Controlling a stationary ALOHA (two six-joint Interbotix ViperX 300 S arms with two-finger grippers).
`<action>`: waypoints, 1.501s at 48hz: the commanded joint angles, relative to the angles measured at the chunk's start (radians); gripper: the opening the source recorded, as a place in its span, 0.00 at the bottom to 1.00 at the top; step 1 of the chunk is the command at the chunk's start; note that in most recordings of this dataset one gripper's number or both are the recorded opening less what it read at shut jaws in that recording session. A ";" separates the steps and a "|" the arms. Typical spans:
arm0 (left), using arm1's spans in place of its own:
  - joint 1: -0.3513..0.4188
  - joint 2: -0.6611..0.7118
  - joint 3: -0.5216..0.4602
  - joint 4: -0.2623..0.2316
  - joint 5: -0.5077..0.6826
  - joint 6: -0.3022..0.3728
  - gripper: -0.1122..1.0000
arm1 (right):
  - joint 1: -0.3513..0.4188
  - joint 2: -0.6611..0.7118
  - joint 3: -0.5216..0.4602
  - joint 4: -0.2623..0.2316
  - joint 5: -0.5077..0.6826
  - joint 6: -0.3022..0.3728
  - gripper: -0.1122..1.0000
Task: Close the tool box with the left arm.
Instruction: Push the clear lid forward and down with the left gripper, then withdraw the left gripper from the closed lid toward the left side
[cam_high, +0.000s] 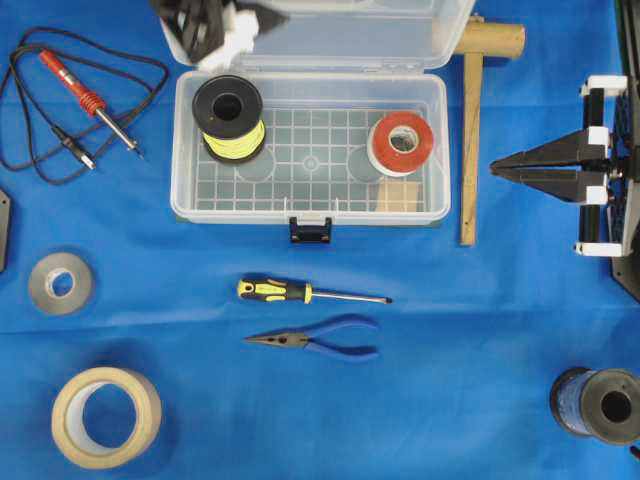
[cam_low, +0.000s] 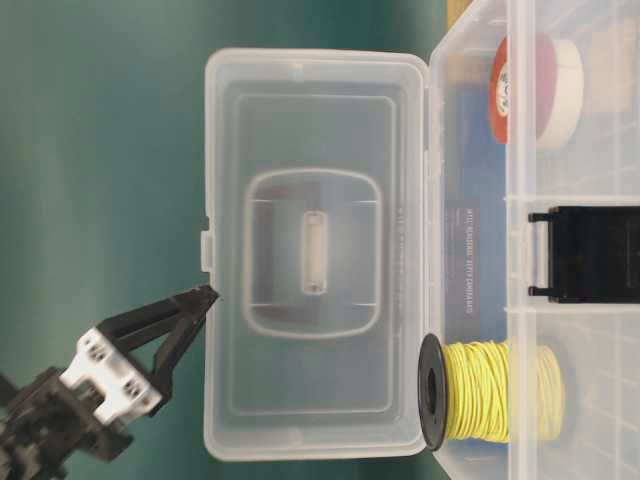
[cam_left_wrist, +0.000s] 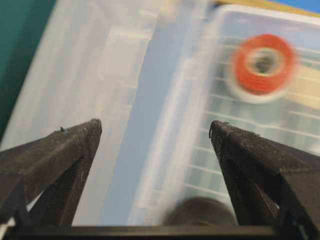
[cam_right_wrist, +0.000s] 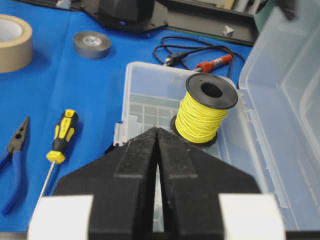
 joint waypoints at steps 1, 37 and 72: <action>-0.055 -0.025 0.029 -0.011 0.025 -0.018 0.92 | -0.002 0.005 -0.012 -0.006 -0.008 -0.002 0.10; -0.477 -0.132 0.104 -0.008 0.178 -0.285 0.92 | -0.002 0.002 -0.014 -0.025 0.017 -0.005 0.10; -0.411 -0.908 0.738 -0.008 -0.446 -0.160 0.92 | -0.002 -0.029 -0.020 -0.025 0.011 0.000 0.10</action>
